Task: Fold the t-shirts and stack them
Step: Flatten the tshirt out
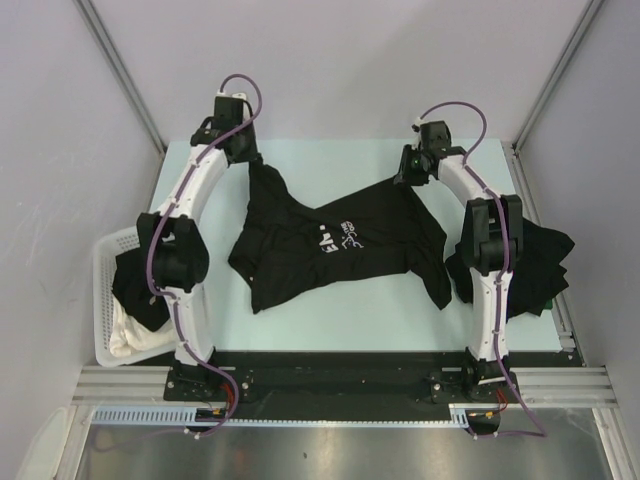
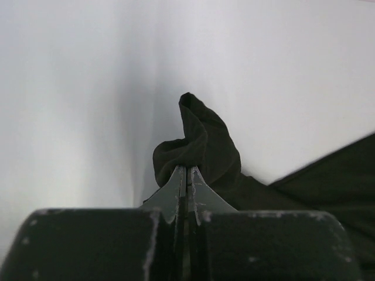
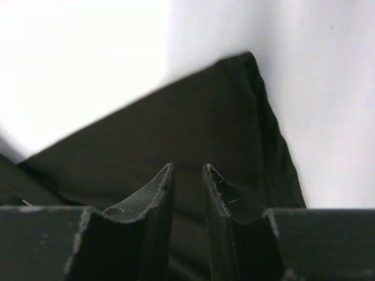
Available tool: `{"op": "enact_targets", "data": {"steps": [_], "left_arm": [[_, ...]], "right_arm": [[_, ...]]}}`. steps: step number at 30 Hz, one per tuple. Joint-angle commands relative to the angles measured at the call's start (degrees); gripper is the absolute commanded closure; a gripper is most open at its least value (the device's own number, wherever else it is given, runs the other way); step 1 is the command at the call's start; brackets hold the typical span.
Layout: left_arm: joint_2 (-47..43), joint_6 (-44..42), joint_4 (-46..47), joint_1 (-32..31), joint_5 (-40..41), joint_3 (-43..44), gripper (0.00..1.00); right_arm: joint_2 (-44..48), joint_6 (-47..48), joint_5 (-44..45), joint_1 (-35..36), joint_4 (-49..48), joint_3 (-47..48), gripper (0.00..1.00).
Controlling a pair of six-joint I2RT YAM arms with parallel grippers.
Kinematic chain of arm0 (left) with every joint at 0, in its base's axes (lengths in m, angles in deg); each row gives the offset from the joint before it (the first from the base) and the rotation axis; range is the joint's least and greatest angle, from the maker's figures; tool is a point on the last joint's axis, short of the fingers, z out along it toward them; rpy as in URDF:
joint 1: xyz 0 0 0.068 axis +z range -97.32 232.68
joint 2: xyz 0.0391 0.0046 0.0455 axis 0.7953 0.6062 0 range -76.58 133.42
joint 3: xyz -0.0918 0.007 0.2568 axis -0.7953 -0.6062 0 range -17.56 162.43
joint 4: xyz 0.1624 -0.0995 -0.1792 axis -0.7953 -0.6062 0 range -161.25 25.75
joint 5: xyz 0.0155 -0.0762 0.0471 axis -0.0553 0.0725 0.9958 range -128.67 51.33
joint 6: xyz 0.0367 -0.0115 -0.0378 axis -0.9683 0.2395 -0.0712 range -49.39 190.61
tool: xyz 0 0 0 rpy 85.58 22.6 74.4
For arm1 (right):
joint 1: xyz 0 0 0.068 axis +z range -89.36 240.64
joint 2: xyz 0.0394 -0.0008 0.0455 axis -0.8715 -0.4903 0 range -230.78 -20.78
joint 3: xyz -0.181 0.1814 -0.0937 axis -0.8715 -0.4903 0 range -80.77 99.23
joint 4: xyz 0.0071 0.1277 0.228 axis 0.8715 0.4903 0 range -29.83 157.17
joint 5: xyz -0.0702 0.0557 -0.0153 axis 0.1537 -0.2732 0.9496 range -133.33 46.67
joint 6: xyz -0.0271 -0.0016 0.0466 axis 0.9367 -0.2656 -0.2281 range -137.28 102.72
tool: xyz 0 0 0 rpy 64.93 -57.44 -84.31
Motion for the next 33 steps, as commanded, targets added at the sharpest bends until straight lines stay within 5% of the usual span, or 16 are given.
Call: {"op": "enact_targets", "data": {"steps": [1,11,22,33], "left_arm": [[-2.66,-2.16,-2.66,1.14,2.40,1.25,1.00],[-5.03,0.22,1.10,1.23,0.65,-8.58,1.00],[-15.67,0.22,5.15,1.23,1.52,-21.33,1.00],[-17.96,-0.31,4.10,1.23,2.41,-22.48,1.00]], "right_arm": [[0.67,-0.04,-0.14,0.34,-3.09,3.54,0.69],[-1.17,3.39,1.70,0.17,-3.44,4.59,0.68],[-9.17,7.96,3.73,-1.06,-0.72,16.17,0.67],[-12.95,9.54,2.76,-2.65,0.43,19.00,0.66]]}}
